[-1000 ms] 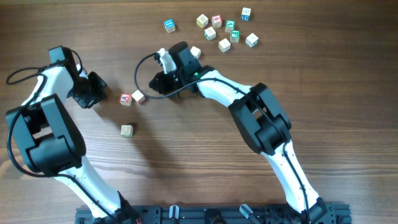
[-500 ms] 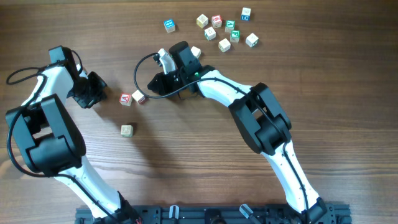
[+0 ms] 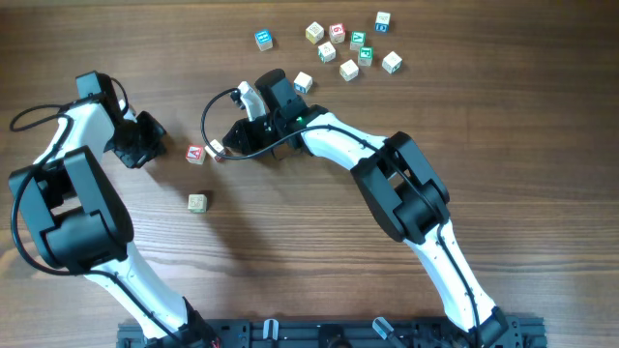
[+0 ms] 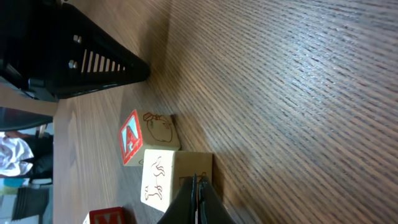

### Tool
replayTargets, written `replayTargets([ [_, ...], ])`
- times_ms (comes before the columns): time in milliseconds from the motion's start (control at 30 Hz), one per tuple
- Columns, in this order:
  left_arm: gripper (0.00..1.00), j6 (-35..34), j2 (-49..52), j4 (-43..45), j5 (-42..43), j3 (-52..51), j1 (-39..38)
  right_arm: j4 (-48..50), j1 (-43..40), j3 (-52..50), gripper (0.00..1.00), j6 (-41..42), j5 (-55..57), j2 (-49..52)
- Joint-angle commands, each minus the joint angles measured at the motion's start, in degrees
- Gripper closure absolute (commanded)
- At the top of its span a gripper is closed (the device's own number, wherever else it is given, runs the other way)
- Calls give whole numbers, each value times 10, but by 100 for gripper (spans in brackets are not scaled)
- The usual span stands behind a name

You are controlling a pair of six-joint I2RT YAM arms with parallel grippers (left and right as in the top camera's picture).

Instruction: Form a circle

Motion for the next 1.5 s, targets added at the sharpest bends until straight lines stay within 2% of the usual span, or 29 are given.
replayTargets([
  [0, 96, -5, 3, 3, -25, -5, 5, 1, 1, -2, 96, 5, -29, 9],
  [967, 96, -5, 3, 5, -25, -5, 5, 26, 1, -2, 96, -3, -40, 9],
  [1167, 96, -5, 3, 5, -25, -5, 5, 33, 1, -2, 96, -26, 11, 9],
  [1467, 96, -5, 3, 5, -25, -5, 5, 36, 7, -2, 96, -42, 19, 9],
])
